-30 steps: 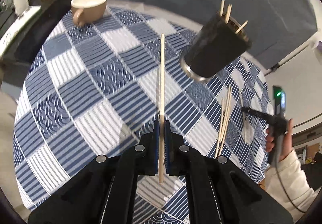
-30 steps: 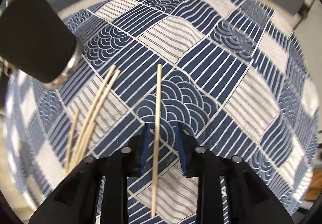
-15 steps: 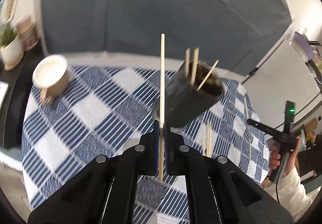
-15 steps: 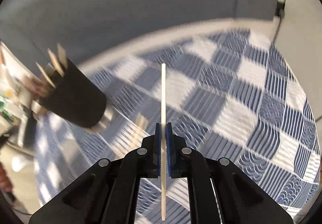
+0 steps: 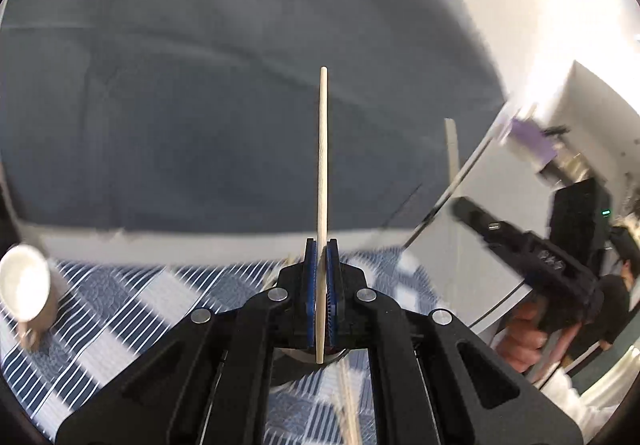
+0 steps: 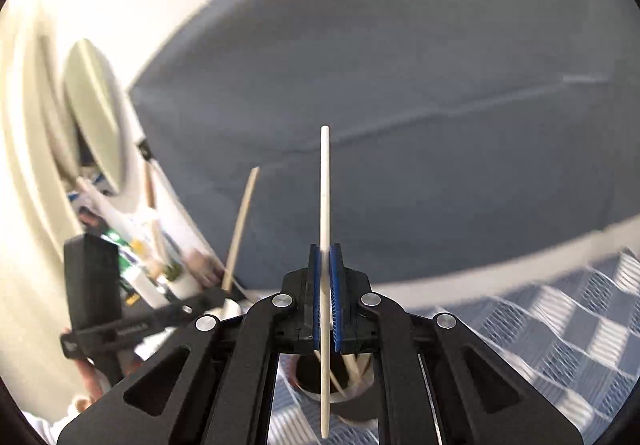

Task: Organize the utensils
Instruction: 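Lift both held sticks upright and carry them over the black holder, then lower both sticks into the black holder and open the tools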

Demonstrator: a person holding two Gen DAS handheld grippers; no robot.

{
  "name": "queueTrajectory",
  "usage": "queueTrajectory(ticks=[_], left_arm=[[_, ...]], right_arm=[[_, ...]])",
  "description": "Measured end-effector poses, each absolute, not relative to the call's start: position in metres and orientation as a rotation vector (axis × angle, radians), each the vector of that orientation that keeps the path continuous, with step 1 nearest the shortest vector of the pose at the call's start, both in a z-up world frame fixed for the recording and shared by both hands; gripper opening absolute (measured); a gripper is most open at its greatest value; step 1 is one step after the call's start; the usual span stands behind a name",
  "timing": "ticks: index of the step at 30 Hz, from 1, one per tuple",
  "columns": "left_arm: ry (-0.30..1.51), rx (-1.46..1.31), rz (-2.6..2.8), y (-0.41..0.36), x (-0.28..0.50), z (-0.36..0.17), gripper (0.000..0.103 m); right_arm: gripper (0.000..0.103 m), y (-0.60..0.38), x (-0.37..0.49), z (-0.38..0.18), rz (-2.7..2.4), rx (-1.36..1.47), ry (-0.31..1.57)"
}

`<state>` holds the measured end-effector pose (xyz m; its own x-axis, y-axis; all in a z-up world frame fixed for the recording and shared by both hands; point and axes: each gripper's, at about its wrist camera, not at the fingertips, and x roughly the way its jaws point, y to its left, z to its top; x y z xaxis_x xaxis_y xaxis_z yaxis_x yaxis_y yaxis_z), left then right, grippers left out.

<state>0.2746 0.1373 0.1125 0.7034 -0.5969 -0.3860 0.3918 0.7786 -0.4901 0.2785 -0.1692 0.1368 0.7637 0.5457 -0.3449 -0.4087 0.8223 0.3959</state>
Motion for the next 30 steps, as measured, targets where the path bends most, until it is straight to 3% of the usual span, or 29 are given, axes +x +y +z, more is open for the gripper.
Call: queueTrajectory(ticks=[7,14,23,30], left_arm=[[0.36,-0.378,-0.642,0.134,0.273,0.131,0.005],[0.284,-0.39,-0.656,0.123,0.275,0.084,0.005],[0.407,-0.394,-0.569,0.095,0.276,0.001,0.005],[0.469,-0.315,-0.481,0.082,0.255,0.015,0.006]], right_arm=[[0.005,-0.147,0.297,0.158,0.676,0.328,0.303],[0.005,-0.14,0.308,0.125,0.76,0.337,0.212],[0.005,-0.133,0.311,0.036,0.716,0.31,0.329],[0.009,-0.125,0.296,0.035,0.658,0.199,0.432]])
